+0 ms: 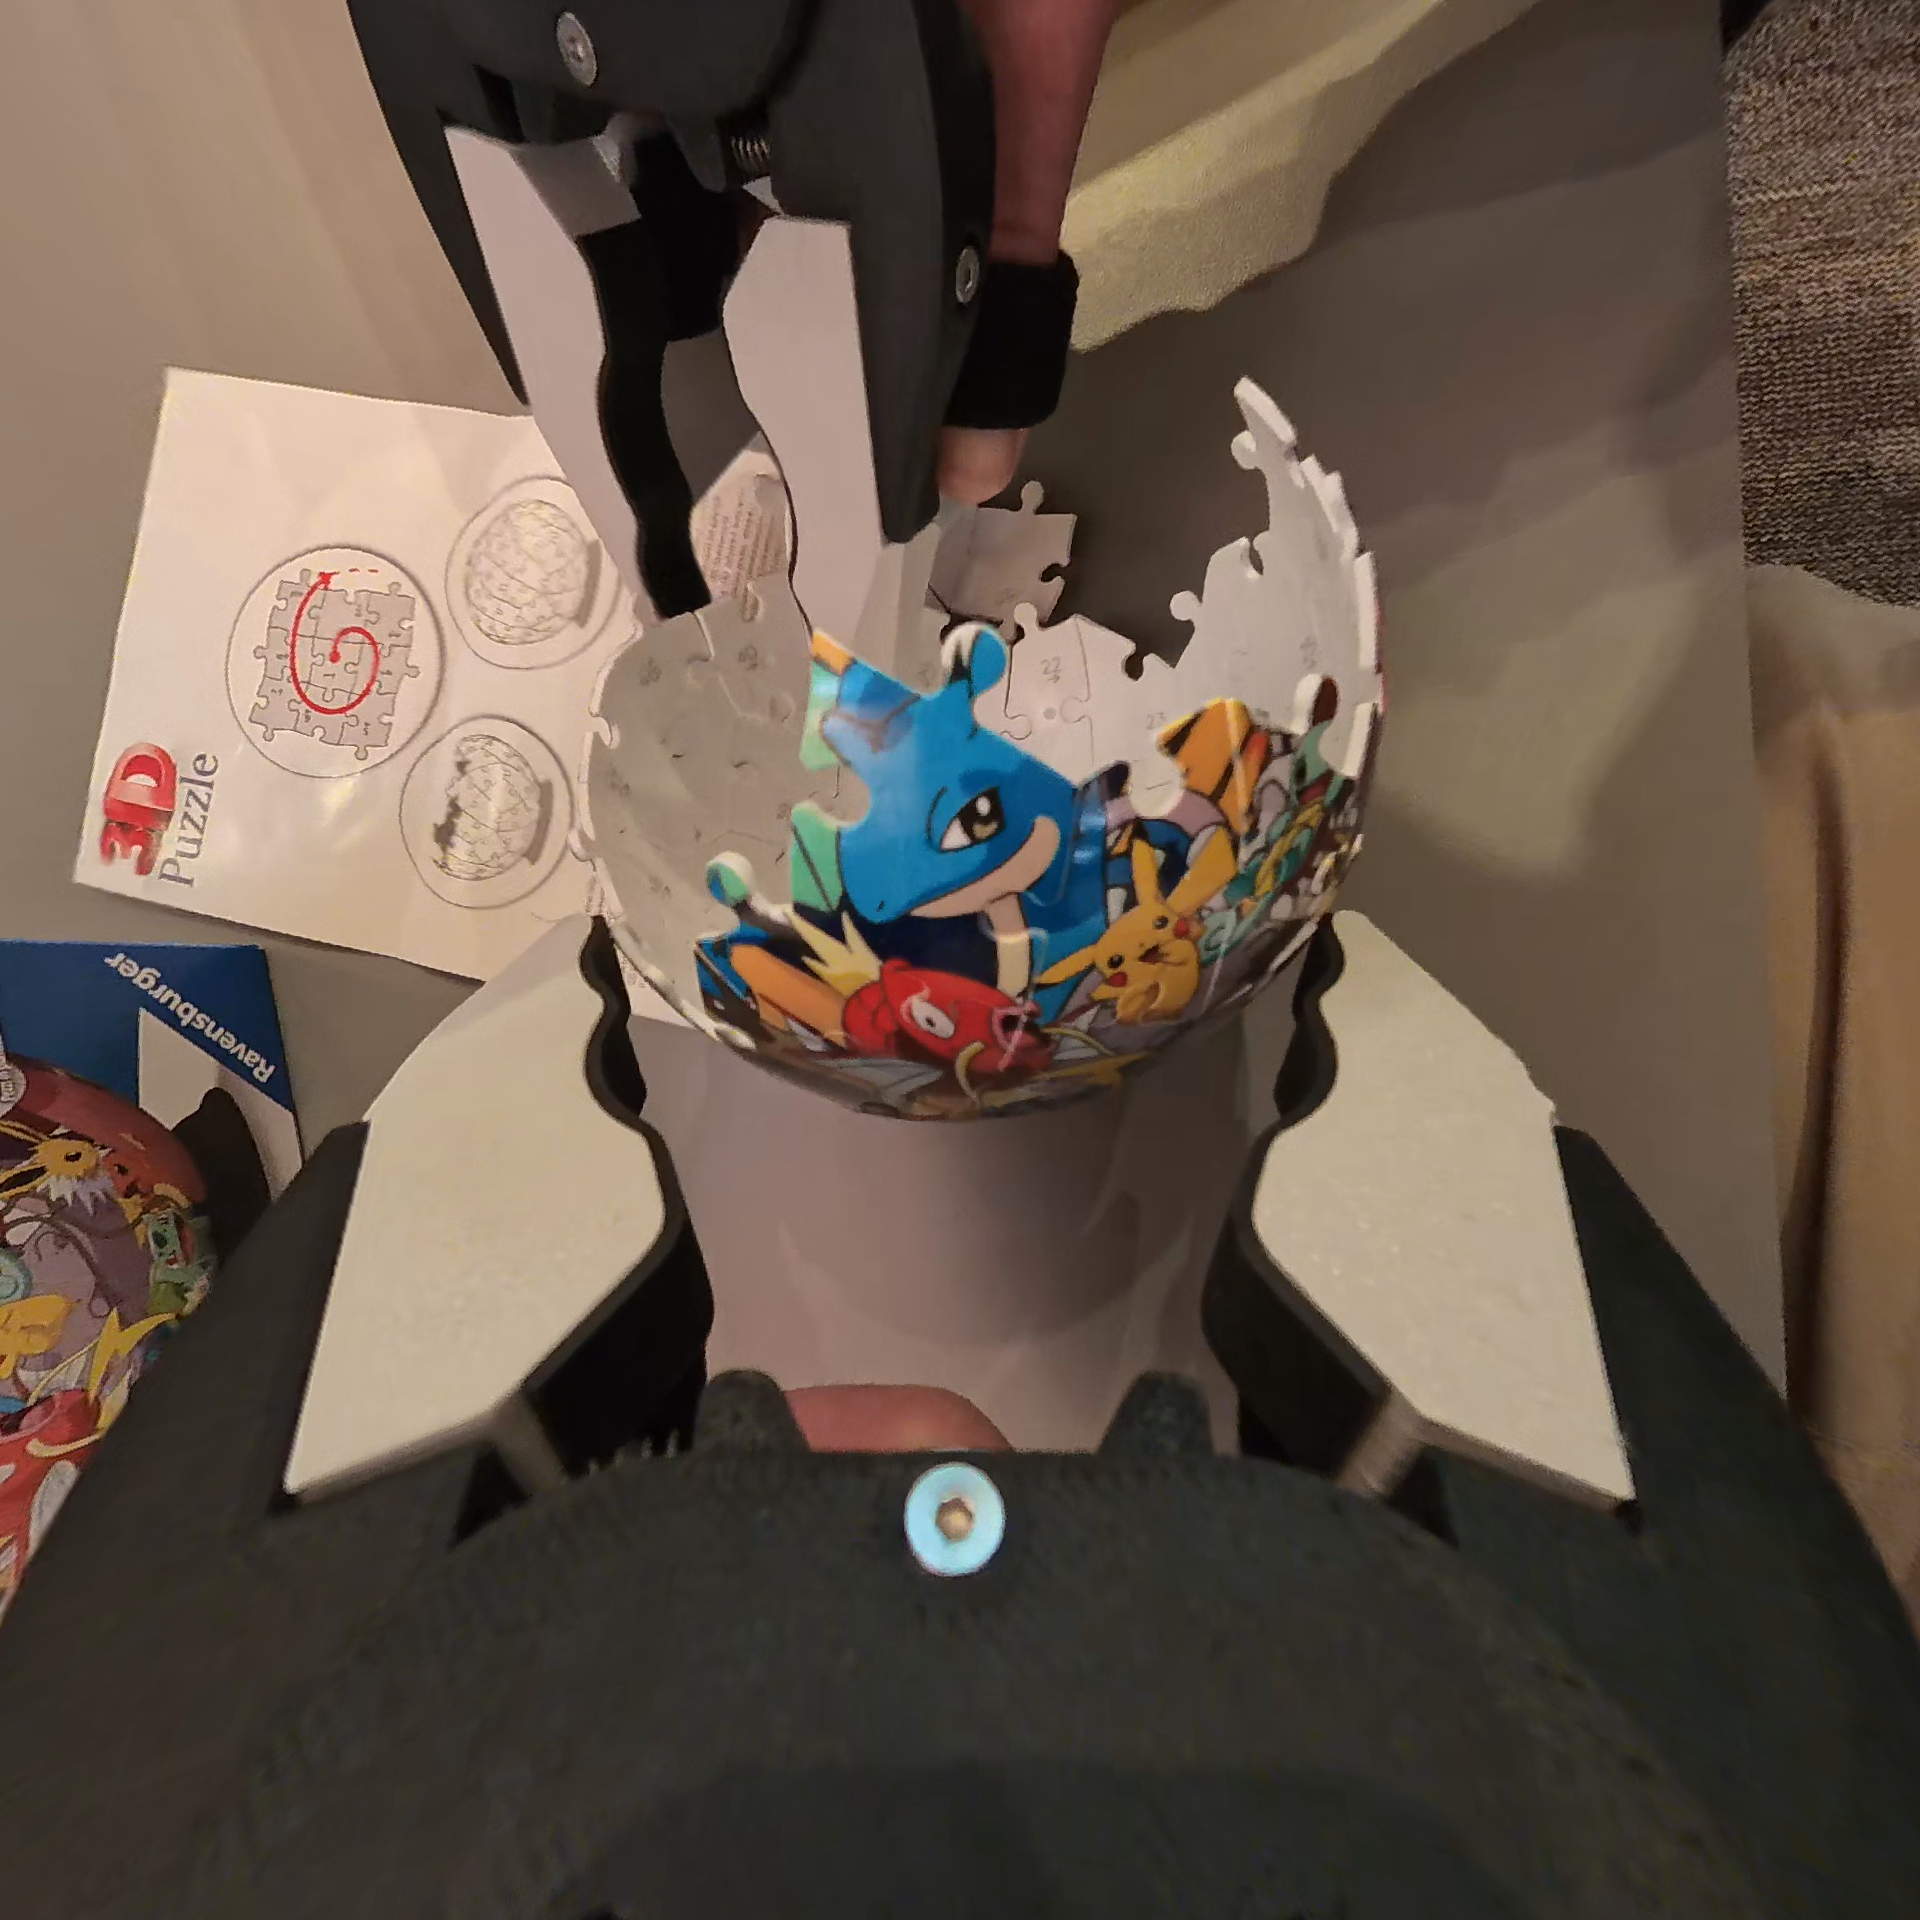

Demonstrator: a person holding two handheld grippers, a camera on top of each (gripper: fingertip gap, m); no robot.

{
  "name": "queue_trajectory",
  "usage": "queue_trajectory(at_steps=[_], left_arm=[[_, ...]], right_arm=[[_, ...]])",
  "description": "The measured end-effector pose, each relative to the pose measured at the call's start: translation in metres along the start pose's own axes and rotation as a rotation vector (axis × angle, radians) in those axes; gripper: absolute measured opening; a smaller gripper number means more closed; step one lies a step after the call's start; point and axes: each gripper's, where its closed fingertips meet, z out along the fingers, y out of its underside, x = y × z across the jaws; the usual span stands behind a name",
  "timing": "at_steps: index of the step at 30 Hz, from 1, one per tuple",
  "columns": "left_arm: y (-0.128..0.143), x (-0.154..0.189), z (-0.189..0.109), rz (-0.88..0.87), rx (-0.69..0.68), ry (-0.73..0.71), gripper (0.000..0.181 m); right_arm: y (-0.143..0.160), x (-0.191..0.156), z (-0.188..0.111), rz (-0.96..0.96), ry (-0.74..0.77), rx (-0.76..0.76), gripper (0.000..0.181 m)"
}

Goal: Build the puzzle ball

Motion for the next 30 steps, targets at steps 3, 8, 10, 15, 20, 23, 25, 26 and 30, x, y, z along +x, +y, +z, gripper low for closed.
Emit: queue_trajectory(at_steps=[3,8,10,15,20,23,25,26,30], left_arm=[[0.0007,-0.0002,-0.0004,-0.003,0.005,-0.002,0.119],[0.0016,-0.0005,-0.0002,-0.008,0.011,-0.002,0.119],[0.0017,-0.0007,-0.0006,-0.007,0.01,-0.004,0.119],[0.0,0.0001,-0.0001,-0.008,0.019,-0.002,0.119],[-0.0004,0.0013,0.0019,-0.012,0.022,0.002,0.118],[0.0007,0.002,0.0031,-0.015,0.023,0.002,0.118],[0.0015,0.0029,0.0041,-0.015,0.022,0.004,0.118],[0.002,0.0035,0.0044,-0.015,0.021,0.006,0.118],[0.0024,0.0052,0.0041,-0.014,0.027,0.005,0.118]], right_arm=[[0.0003,-0.0013,0.0,-0.005,-0.004,0.007,0.043],[0.0009,0.0006,-0.0032,-0.012,0.014,0.01,0.041],[0.0012,0.0002,-0.0047,-0.007,0.009,0.014,0.042],[0.0034,0.0004,-0.0081,0.007,-0.006,0.012,0.043],[0.0031,-0.0005,-0.0056,0.009,-0.01,0.007,0.038],[0.0016,-0.0009,-0.0048,0.017,-0.012,0.008,0.035],[0.001,-0.0015,-0.0039,0.02,-0.015,0.002,0.033],[0.0012,-0.0018,-0.0034,0.021,-0.017,-0.004,0.032],[0.0003,-0.0028,-0.002,0.025,-0.02,-0.012,0.027]])
